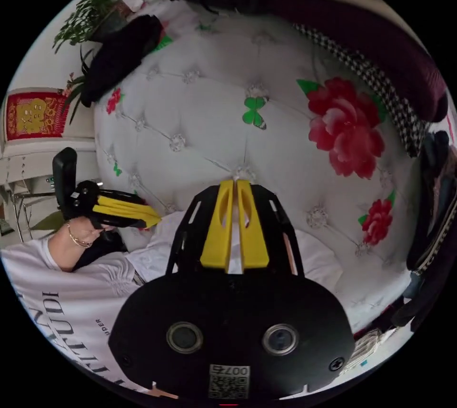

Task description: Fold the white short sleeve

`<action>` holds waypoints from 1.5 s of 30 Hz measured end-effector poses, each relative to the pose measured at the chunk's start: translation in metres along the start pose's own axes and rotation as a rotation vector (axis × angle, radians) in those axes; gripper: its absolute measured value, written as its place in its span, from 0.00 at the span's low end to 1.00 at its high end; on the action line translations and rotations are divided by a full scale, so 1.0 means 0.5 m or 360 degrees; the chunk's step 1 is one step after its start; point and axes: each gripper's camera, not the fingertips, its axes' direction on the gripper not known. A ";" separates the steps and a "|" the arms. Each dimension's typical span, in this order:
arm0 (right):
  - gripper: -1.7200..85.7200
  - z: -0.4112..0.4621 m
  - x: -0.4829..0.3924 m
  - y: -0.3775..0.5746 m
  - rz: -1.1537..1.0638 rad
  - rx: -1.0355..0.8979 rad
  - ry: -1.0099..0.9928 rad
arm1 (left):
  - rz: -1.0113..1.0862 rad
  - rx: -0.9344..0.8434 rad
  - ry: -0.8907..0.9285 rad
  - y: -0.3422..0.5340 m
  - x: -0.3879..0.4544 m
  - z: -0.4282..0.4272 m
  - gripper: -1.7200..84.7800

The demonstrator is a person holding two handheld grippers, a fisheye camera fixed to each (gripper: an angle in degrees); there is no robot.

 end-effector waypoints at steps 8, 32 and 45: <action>0.04 -0.184 -0.023 0.116 -0.0538 0.0685 -0.0261 | 0.0041 0.0180 -0.0055 0.039 -0.001 -0.113 0.03; 0.02 -0.045 -0.017 0.045 -0.0675 0.0326 -0.0144 | 0.0093 0.0027 -0.0131 0.022 -0.036 -0.180 0.12; 0.02 -0.223 0.034 0.185 -0.0871 0.0608 -0.0530 | 0.0352 0.0032 0.0621 -0.015 -0.129 -0.206 0.17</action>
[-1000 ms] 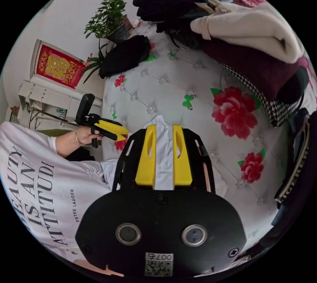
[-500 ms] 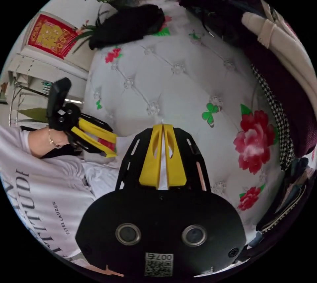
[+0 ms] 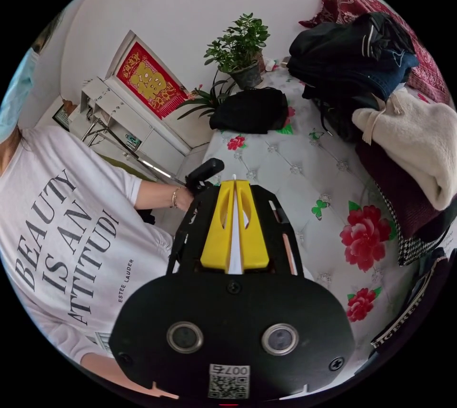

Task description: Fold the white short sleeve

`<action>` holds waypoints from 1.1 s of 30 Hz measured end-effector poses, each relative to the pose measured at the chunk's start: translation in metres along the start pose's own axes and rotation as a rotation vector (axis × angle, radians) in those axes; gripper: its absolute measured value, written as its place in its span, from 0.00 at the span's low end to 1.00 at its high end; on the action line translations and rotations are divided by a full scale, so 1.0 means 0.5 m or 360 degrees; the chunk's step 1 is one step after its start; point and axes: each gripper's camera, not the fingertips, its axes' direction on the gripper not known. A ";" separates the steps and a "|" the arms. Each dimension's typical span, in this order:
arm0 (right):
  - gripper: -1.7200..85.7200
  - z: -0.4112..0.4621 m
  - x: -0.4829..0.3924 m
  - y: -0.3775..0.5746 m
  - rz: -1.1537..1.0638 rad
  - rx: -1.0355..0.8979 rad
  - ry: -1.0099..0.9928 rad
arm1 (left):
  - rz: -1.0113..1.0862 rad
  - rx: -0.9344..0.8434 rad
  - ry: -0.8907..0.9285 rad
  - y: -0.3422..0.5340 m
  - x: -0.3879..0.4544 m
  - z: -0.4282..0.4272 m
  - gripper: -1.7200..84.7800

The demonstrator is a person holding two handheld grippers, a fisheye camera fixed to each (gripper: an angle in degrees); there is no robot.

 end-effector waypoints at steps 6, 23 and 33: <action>0.02 -0.020 0.006 0.009 0.0037 -0.0018 0.0049 | -0.0153 0.0380 0.0614 0.019 -0.110 -0.041 0.11; 0.02 -0.031 0.037 0.004 0.0170 -0.0053 0.0198 | 0.0093 0.0388 -0.0180 0.057 0.100 -0.012 0.01; 0.02 -0.028 0.020 0.132 0.0316 -0.0260 0.0509 | 0.0540 -0.0277 -0.0922 0.015 0.303 0.331 0.01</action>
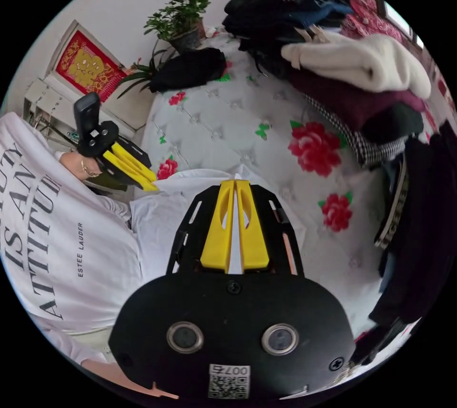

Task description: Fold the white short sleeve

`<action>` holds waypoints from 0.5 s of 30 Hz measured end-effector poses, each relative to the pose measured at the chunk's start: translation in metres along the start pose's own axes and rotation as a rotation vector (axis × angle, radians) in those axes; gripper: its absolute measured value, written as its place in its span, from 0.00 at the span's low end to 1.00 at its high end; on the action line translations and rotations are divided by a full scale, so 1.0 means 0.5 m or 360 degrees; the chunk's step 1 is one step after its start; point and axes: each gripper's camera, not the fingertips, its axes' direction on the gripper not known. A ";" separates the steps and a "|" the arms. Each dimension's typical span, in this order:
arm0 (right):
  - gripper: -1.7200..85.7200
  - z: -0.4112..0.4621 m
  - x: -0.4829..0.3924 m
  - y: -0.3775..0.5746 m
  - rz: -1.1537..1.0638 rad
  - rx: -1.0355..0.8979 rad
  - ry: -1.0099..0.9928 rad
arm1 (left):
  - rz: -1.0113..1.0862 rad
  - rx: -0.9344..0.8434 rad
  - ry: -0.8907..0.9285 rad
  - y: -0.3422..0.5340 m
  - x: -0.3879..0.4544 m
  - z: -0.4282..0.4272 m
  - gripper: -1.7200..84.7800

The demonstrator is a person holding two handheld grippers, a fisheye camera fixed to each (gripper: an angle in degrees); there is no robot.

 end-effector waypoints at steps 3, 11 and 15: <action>0.02 0.026 0.011 0.065 0.0167 -0.0034 -0.0012 | 0.0056 -0.0144 0.0083 -0.014 0.064 0.112 0.01; 0.03 0.082 0.053 0.165 0.0608 -0.0097 0.0046 | 0.0281 -0.0401 0.0122 -0.015 0.196 0.328 0.09; 0.04 0.056 0.065 0.194 0.0783 -0.0001 0.0036 | 0.0284 -0.0360 0.0090 -0.019 0.225 0.344 0.09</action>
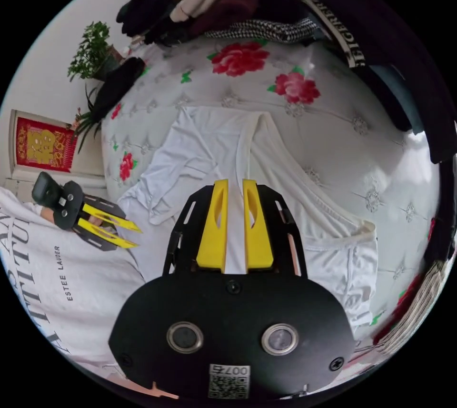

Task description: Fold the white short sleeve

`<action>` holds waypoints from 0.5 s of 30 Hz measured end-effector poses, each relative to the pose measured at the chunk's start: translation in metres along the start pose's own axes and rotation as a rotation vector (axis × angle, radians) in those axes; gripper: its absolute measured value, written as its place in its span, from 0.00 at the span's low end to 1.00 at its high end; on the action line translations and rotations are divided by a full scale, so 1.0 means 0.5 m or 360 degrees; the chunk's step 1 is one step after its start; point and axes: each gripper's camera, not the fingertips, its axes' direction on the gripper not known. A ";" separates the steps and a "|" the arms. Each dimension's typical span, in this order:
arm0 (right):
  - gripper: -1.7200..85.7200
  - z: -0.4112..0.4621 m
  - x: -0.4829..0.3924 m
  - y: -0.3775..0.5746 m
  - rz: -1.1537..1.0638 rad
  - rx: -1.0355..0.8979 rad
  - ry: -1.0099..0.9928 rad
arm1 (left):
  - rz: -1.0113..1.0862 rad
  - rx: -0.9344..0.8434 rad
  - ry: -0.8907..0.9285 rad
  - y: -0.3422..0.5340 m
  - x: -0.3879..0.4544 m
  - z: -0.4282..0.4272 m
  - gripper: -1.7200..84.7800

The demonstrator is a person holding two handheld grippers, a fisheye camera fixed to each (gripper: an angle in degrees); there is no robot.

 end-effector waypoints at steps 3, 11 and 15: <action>0.05 -0.036 -0.029 -0.004 -0.0060 0.0149 -0.0050 | -0.0111 0.0022 -0.0149 -0.004 -0.018 0.005 0.10; 0.03 0.031 -0.081 -0.061 -0.0117 -0.0078 0.0047 | -0.0356 -0.0116 -0.0227 -0.080 -0.069 0.115 0.06; 0.02 0.006 -0.089 -0.038 -0.0141 -0.0007 0.0102 | -0.0394 -0.0076 -0.0245 -0.083 -0.067 0.116 0.01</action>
